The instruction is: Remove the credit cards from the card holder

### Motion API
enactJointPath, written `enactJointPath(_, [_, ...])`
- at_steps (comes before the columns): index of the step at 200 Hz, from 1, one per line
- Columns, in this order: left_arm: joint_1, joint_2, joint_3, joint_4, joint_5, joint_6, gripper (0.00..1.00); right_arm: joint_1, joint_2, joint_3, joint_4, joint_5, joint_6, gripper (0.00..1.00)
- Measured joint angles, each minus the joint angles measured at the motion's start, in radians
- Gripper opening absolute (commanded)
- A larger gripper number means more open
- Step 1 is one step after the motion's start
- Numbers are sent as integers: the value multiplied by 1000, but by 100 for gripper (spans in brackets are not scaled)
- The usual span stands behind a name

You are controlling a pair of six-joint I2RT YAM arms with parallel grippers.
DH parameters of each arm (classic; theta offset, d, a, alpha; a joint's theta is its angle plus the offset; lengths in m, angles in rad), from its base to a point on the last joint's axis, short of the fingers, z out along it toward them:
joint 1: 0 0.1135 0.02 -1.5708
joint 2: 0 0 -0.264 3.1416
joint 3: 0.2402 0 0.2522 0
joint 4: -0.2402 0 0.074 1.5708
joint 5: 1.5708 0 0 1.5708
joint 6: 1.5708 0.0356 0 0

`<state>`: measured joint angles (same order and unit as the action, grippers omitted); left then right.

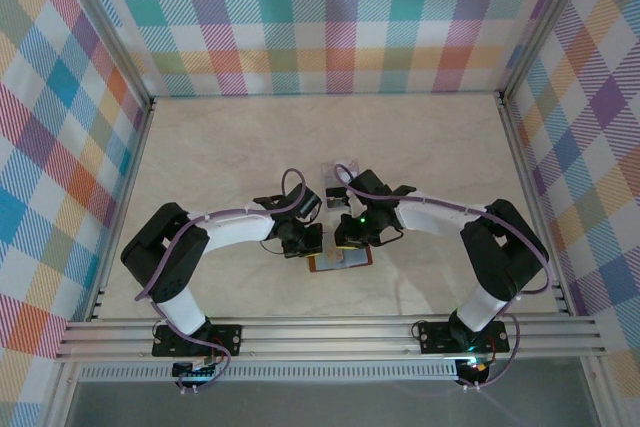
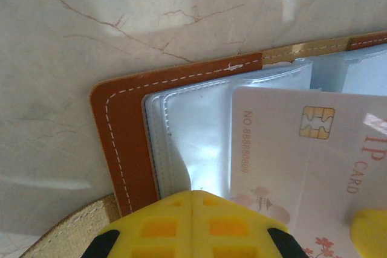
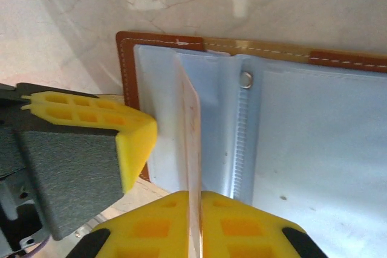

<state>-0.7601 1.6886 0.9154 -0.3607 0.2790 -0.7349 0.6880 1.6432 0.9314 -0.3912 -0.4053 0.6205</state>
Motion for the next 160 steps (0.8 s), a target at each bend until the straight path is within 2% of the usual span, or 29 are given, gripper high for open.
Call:
enactJointPath(62, [0, 0, 1, -1, 0, 3, 2, -2, 2, -8, 24, -21, 18, 9])
enactJointPath(160, [-3, 0, 5, -8, -11, 15, 2, -7, -27, 26, -112, 113, -41, 7])
